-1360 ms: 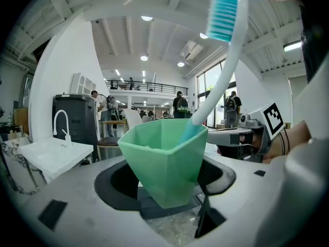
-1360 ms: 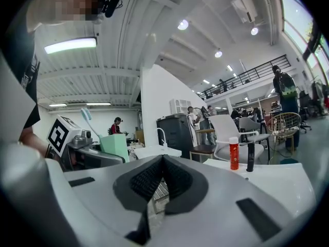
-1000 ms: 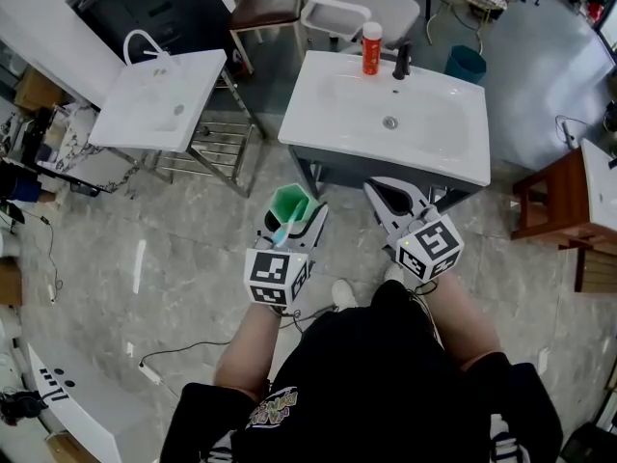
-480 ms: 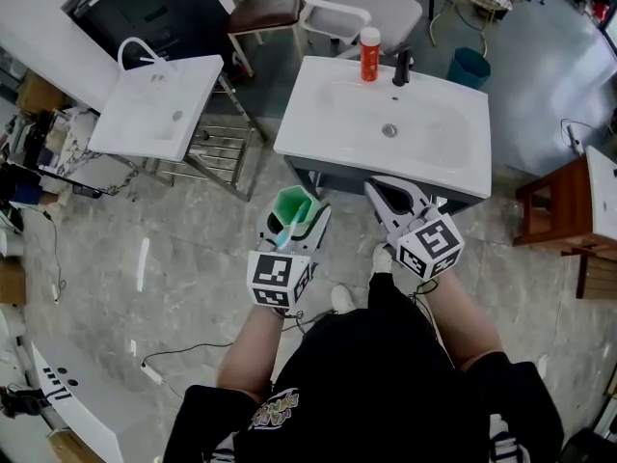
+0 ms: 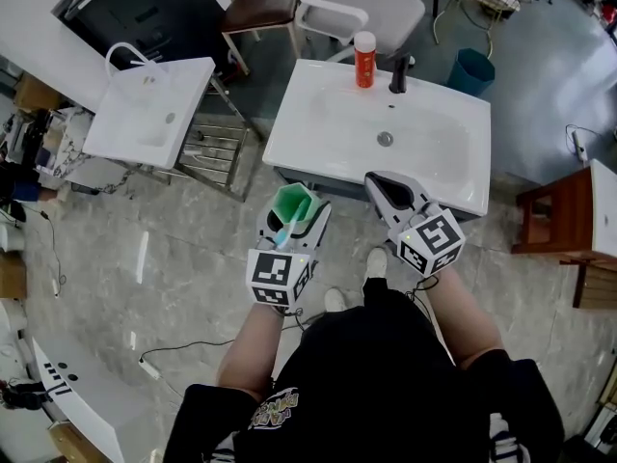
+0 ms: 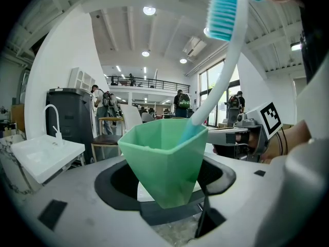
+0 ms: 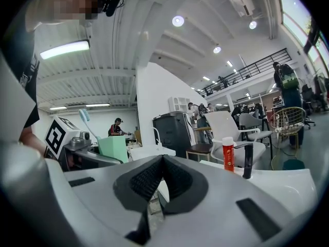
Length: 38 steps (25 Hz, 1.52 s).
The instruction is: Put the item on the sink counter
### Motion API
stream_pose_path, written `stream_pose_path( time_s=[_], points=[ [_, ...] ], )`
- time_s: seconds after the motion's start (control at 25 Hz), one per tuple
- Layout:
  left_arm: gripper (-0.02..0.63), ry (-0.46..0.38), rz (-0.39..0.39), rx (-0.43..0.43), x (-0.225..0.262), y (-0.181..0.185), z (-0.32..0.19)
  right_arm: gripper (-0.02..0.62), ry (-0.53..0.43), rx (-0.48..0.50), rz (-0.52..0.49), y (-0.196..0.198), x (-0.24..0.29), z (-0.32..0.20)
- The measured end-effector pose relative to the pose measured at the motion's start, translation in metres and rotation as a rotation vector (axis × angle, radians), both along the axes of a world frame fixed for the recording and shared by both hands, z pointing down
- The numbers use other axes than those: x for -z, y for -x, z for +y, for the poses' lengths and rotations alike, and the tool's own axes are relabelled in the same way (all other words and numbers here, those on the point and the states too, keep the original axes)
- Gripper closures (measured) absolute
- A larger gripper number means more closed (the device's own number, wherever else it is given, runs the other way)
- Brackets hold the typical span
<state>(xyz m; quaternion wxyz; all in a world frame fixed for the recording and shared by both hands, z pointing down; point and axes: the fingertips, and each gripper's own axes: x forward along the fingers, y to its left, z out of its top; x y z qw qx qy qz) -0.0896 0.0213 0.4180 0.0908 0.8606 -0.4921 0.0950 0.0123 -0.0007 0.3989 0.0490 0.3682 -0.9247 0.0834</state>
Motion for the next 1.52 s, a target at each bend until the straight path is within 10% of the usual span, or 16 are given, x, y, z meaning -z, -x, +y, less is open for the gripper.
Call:
stream_pose_path(
  time_s=[1.52],
  points=[
    [0.295,0.018,-0.051,0.127,-0.009,-0.061,-0.132,0.541,0.032,0.126,-0.021,-0.058,-0.010,-0.138]
  ],
)
